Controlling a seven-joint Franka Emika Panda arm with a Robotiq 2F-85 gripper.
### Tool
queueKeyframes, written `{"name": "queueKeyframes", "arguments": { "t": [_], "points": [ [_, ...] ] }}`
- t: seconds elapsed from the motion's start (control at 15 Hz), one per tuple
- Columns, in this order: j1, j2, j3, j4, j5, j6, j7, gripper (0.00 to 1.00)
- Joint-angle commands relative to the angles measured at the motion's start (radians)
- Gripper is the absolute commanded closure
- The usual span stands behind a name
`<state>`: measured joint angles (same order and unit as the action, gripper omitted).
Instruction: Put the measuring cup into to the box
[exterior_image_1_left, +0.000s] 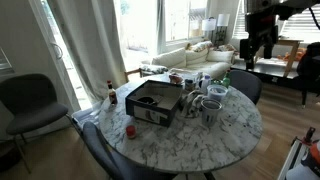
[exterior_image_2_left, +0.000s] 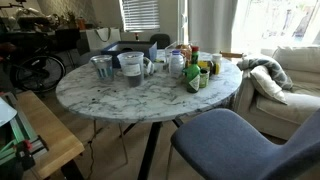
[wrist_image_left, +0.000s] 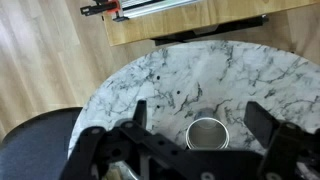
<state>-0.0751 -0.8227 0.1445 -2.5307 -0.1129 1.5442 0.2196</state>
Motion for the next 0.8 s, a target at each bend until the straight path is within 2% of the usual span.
{"name": "queueKeyframes", "arguments": {
  "t": [0.0, 0.6, 0.73],
  "points": [
    [0.02, 0.003, -0.014, 0.002, -0.009, -0.003, 0.012, 0.0],
    [0.02, 0.003, -0.014, 0.002, -0.009, -0.003, 0.012, 0.0],
    [0.083, -0.002, 0.002, -0.028, 0.081, 0.002, -0.001, 0.0]
  ]
}}
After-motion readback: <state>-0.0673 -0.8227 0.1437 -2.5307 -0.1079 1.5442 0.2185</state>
